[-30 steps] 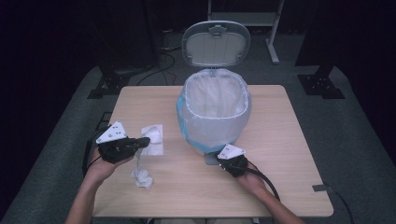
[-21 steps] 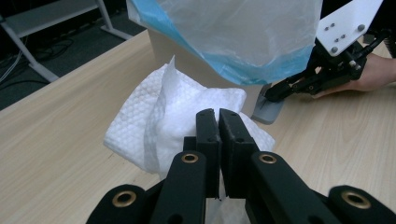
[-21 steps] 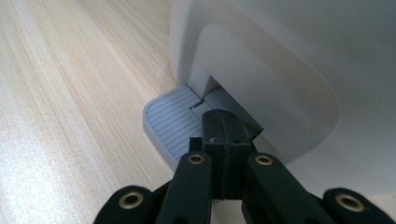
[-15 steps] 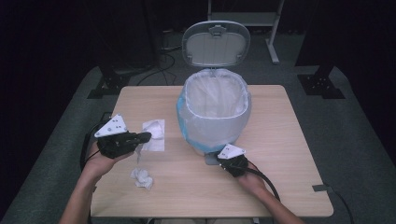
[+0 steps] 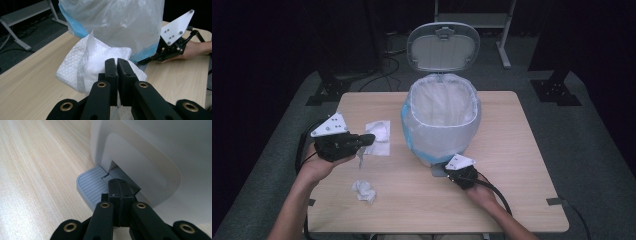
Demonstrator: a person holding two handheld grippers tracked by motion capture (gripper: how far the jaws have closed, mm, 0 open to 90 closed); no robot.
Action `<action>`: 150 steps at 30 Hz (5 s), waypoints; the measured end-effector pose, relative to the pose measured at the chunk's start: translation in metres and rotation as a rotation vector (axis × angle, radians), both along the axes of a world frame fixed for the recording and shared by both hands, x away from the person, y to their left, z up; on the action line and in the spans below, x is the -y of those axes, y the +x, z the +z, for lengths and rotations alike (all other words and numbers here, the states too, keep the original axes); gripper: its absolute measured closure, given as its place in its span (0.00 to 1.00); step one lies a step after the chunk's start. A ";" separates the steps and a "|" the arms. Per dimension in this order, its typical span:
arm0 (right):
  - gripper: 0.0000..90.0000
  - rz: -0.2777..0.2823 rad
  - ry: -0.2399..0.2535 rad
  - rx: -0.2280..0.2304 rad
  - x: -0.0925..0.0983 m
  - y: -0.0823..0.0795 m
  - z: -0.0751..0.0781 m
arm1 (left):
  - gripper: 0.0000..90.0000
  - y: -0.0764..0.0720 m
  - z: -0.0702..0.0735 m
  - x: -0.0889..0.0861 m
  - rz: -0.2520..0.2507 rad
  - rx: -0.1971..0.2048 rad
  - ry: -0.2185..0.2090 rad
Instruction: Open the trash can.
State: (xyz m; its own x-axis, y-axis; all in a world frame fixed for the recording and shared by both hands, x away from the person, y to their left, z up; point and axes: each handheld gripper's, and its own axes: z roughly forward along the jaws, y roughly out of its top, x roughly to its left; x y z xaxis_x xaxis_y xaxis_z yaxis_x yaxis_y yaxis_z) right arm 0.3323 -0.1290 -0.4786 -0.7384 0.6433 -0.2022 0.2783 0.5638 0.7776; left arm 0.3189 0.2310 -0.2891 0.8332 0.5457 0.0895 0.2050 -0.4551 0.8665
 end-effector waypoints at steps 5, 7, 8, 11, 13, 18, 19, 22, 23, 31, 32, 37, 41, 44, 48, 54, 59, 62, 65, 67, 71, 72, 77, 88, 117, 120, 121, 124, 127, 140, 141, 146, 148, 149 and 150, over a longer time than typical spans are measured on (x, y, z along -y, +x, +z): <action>1.00 -0.002 0.001 0.000 0.000 0.000 0.000 | 0.97 -0.001 0.014 0.002 -0.009 0.011 0.013; 1.00 0.001 -0.005 0.008 0.000 0.000 0.000 | 0.97 -0.001 0.019 0.003 -0.014 0.011 0.007; 1.00 0.000 -0.004 0.007 0.000 -0.001 0.000 | 0.97 -0.001 0.022 0.004 -0.014 0.016 0.014; 1.00 0.000 -0.005 0.006 0.000 0.000 0.000 | 0.97 -0.001 0.029 0.005 -0.018 0.020 0.015; 1.00 -0.001 -0.006 0.006 0.000 0.000 0.000 | 0.97 -0.001 0.033 0.006 -0.018 0.024 0.020; 1.00 -0.001 -0.010 0.008 -0.001 -0.001 0.000 | 0.97 0.000 0.044 0.009 -0.025 0.029 0.014; 1.00 -0.002 -0.009 0.008 -0.001 -0.001 0.000 | 0.97 0.000 0.046 0.009 -0.026 0.031 0.018; 1.00 -0.001 -0.009 0.006 -0.001 -0.001 0.000 | 0.97 0.001 0.052 0.012 -0.028 0.033 0.023; 1.00 -0.002 -0.005 0.005 0.000 0.000 0.000 | 0.97 0.001 0.054 0.013 -0.029 0.034 0.026; 1.00 -0.001 -0.004 0.002 0.000 0.000 0.000 | 0.97 0.005 0.065 0.021 -0.050 0.041 0.031; 1.00 -0.001 -0.004 0.001 0.000 0.000 0.000 | 0.97 0.006 0.066 0.023 -0.050 0.040 0.033; 1.00 0.000 -0.003 -0.001 0.000 0.000 0.000 | 0.97 0.010 0.071 0.030 -0.067 0.041 0.038; 1.00 0.003 -0.004 0.000 0.000 0.000 0.000 | 0.97 0.015 0.076 0.035 -0.074 0.039 0.038; 1.00 0.003 -0.002 -0.003 0.000 0.001 0.000 | 0.97 0.018 0.081 0.038 -0.083 0.044 0.042; 1.00 0.002 -0.001 -0.004 0.001 0.001 0.000 | 0.97 0.021 0.086 0.042 -0.094 0.048 0.048; 1.00 0.000 -0.003 0.000 0.000 0.000 0.000 | 0.97 0.023 0.087 0.052 -0.111 0.045 0.051; 1.00 0.001 -0.010 0.011 0.000 -0.001 0.000 | 0.97 0.026 0.092 0.058 -0.122 0.051 0.050; 1.00 0.001 -0.010 0.010 0.000 -0.001 0.000 | 0.97 0.028 0.095 0.064 -0.132 0.054 0.057; 1.00 0.000 -0.008 0.008 0.000 0.000 0.000 | 0.97 0.031 0.098 0.070 -0.144 0.055 0.061; 1.00 0.000 -0.009 0.008 0.000 -0.001 0.000 | 0.97 0.033 0.100 0.074 -0.150 0.051 0.066; 1.00 0.000 -0.006 0.008 0.000 0.000 0.000 | 0.97 0.036 0.105 0.083 -0.162 0.052 0.072; 1.00 0.000 -0.007 0.008 0.000 0.000 0.000 | 0.97 0.037 0.106 0.085 -0.166 0.053 0.076; 1.00 0.000 -0.006 0.006 0.000 0.000 0.000 | 0.97 0.039 0.112 0.094 -0.174 0.056 0.083; 1.00 -0.001 -0.003 -0.003 0.000 0.000 0.000 | 0.97 0.054 0.112 0.115 -0.201 0.041 0.099; 1.00 -0.007 -0.005 0.001 -0.001 -0.001 0.000 | 0.97 0.085 0.124 0.170 -0.236 0.023 0.147; 1.00 -0.007 -0.005 0.003 -0.001 -0.001 0.000 | 0.96 0.089 0.123 0.176 -0.236 0.020 0.148; 1.00 -0.007 -0.005 0.002 -0.001 -0.001 0.000 | 0.96 0.090 0.123 0.177 -0.239 0.021 0.155; 1.00 -0.007 -0.007 0.003 -0.001 -0.001 0.000 | 0.95 0.093 0.123 0.183 -0.239 0.018 0.153; 1.00 -0.008 -0.007 0.005 -0.001 -0.001 0.000 | 0.95 0.097 0.121 0.186 -0.237 0.012 0.153; 1.00 -0.008 -0.011 0.007 -0.001 -0.001 0.000 | 0.80 0.104 0.111 0.189 -0.239 -0.013 0.116; 1.00 -0.007 -0.009 0.007 -0.001 -0.001 0.000 | 0.79 0.103 0.110 0.187 -0.236 -0.016 0.111; 1.00 -0.008 -0.013 0.009 -0.002 -0.001 0.000 | 0.76 0.096 0.111 0.172 -0.227 -0.017 0.092; 1.00 -0.007 -0.010 0.007 -0.001 -0.001 0.000 | 0.74 0.092 0.111 0.165 -0.219 -0.011 0.085; 1.00 -0.007 -0.009 0.005 -0.001 -0.001 0.000 | 0.73 0.090 0.111 0.162 -0.219 -0.014 0.080; 1.00 -0.006 -0.010 0.004 -0.001 -0.001 0.000 | 0.73 0.088 0.111 0.159 -0.218 -0.011 0.080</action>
State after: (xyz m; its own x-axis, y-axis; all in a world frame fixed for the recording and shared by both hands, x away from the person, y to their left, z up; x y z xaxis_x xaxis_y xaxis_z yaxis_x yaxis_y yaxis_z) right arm 0.3315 -0.1279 -0.4783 -0.7334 0.6460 -0.2117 0.2784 0.5695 0.7734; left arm 0.4072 0.0724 -0.1780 0.9317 0.3445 0.1152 0.1040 -0.5570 0.8240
